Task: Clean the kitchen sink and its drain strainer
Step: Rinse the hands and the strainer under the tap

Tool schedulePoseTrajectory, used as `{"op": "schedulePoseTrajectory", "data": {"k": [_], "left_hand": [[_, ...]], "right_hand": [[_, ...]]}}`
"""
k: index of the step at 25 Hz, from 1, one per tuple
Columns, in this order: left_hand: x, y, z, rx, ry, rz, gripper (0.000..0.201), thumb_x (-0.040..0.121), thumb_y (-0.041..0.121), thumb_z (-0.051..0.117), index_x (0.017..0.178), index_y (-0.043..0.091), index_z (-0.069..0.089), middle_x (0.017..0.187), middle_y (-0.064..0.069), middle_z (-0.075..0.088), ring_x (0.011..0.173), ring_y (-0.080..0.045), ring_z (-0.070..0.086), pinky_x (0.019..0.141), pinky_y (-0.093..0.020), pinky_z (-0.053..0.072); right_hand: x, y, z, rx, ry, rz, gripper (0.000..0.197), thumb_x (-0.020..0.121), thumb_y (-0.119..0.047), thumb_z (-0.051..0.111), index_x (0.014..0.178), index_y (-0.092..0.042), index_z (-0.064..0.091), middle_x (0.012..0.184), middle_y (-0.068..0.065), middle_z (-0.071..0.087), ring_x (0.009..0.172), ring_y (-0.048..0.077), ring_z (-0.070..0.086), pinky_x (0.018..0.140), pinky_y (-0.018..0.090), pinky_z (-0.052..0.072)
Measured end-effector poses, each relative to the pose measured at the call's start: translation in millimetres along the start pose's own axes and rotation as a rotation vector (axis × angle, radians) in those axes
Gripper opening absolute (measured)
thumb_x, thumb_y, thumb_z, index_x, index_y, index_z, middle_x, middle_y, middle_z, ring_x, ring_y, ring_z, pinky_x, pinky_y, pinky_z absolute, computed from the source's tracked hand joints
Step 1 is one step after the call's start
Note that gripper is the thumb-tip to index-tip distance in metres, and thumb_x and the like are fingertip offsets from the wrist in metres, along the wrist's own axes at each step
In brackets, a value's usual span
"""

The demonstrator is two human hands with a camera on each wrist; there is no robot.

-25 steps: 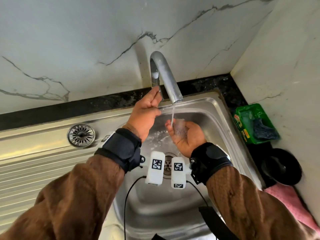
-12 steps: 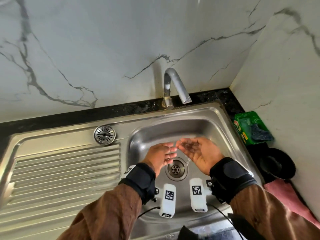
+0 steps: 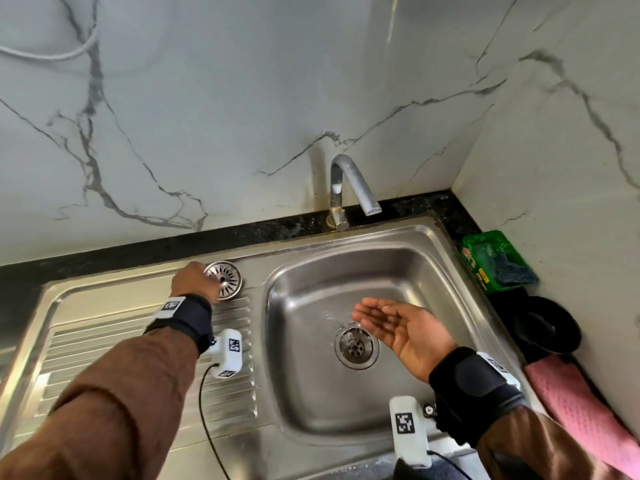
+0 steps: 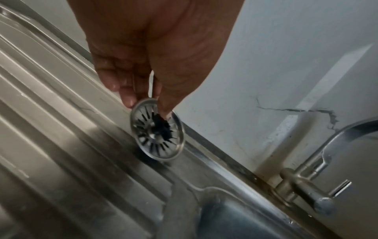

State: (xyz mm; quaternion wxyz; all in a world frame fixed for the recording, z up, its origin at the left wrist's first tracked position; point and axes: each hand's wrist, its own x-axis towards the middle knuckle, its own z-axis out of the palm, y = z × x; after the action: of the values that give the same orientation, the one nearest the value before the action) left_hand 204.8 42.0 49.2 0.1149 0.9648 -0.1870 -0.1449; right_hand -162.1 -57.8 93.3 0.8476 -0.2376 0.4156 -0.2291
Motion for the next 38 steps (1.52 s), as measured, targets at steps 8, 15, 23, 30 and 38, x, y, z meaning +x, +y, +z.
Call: {"op": "schedulePoseTrajectory", "data": {"k": [8, 15, 23, 30, 38], "left_hand": [[-43.6, 37.7, 22.3, -0.213, -0.005, 0.189, 0.020, 0.091, 0.021, 0.061, 0.098, 0.010, 0.076, 0.102, -0.014, 0.074, 0.103, -0.033, 0.067, 0.091, -0.033, 0.049], [-149.4, 116.8, 74.3, -0.590, -0.561, 0.422, 0.007, 0.090, 0.017, 0.068, 0.084, 0.021, 0.070, 0.078, 0.000, 0.072, 0.065, -0.014, 0.071, 0.069, -0.037, 0.062], [-65.9, 188.6, 31.7, 0.131, 0.063, 0.995, 0.044, 0.092, 0.017, 0.056, 0.136, 0.021, 0.049, 0.136, 0.000, 0.050, 0.117, -0.023, 0.054, 0.094, -0.041, 0.051], [-57.7, 213.5, 38.3, 0.256, 0.190, 1.045, 0.021, 0.080, 0.000, 0.064, 0.100, -0.001, 0.069, 0.094, -0.016, 0.067, 0.086, -0.036, 0.064, 0.073, -0.041, 0.054], [-43.5, 223.5, 40.3, 0.238, -0.025, 0.509, 0.025, 0.088, 0.001, 0.054, 0.097, 0.017, 0.072, 0.098, -0.008, 0.072, 0.088, -0.030, 0.068, 0.082, -0.037, 0.057]], "right_hand": [[3.8, 8.4, -28.7, -0.335, 0.214, 0.005, 0.028, 0.096, -0.008, 0.046, 0.110, 0.003, 0.068, 0.101, 0.019, 0.075, 0.088, 0.033, 0.069, 0.075, 0.036, 0.057], [41.5, 26.7, -19.6, -0.344, 0.212, -0.103, 0.022, 0.100, -0.014, 0.054, 0.114, 0.000, 0.063, 0.108, 0.029, 0.069, 0.082, 0.036, 0.066, 0.065, 0.037, 0.057], [76.7, 11.7, -40.9, -0.162, 0.291, -0.115, 0.022, 0.100, -0.014, 0.055, 0.108, 0.004, 0.065, 0.104, 0.027, 0.071, 0.077, 0.035, 0.072, 0.068, 0.034, 0.062], [113.4, 9.5, -31.7, -0.087, 0.209, -0.115, 0.024, 0.100, -0.013, 0.054, 0.118, 0.003, 0.060, 0.115, 0.027, 0.067, 0.102, 0.043, 0.067, 0.084, 0.045, 0.059], [138.3, 1.3, -21.8, -0.090, 0.117, -0.137, 0.020, 0.099, -0.014, 0.057, 0.114, -0.001, 0.060, 0.109, 0.024, 0.071, 0.093, 0.040, 0.071, 0.075, 0.038, 0.059]]}}
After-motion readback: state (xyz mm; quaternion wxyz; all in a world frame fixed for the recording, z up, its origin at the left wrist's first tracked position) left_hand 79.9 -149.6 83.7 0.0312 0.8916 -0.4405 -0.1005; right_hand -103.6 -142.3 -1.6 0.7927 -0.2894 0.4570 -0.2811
